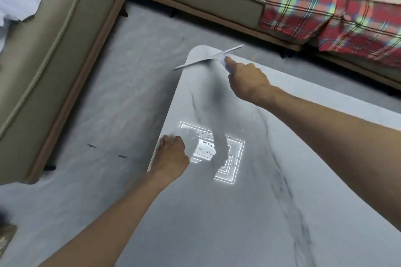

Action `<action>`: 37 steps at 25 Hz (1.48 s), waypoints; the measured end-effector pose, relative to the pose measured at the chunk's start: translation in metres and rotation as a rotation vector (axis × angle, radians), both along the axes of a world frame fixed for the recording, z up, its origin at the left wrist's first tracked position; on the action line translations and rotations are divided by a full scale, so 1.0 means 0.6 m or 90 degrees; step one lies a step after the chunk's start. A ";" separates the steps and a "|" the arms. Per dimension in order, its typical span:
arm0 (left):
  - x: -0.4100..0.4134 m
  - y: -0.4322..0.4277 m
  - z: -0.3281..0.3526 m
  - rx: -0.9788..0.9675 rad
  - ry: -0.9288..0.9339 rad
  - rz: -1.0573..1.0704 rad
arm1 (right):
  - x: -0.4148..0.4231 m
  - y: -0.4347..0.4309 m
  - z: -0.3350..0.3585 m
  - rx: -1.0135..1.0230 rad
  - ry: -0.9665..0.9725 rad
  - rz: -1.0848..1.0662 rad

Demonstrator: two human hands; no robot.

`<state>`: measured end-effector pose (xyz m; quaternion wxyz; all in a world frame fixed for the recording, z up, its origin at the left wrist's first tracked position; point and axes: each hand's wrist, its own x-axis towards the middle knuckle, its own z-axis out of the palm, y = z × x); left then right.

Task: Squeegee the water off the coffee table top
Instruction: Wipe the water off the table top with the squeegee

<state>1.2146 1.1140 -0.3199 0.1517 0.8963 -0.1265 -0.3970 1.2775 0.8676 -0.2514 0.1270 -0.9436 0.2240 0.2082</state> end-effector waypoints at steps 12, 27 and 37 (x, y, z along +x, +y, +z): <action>-0.013 0.000 -0.003 0.007 0.067 -0.027 | -0.230 -0.040 0.082 0.026 0.080 -0.001; 0.004 -0.010 -0.004 0.053 0.155 -0.037 | -0.284 -0.016 0.034 0.082 0.151 -0.150; -0.004 0.051 0.027 -0.104 -0.093 0.136 | -0.042 -0.029 0.045 0.084 -0.021 -0.124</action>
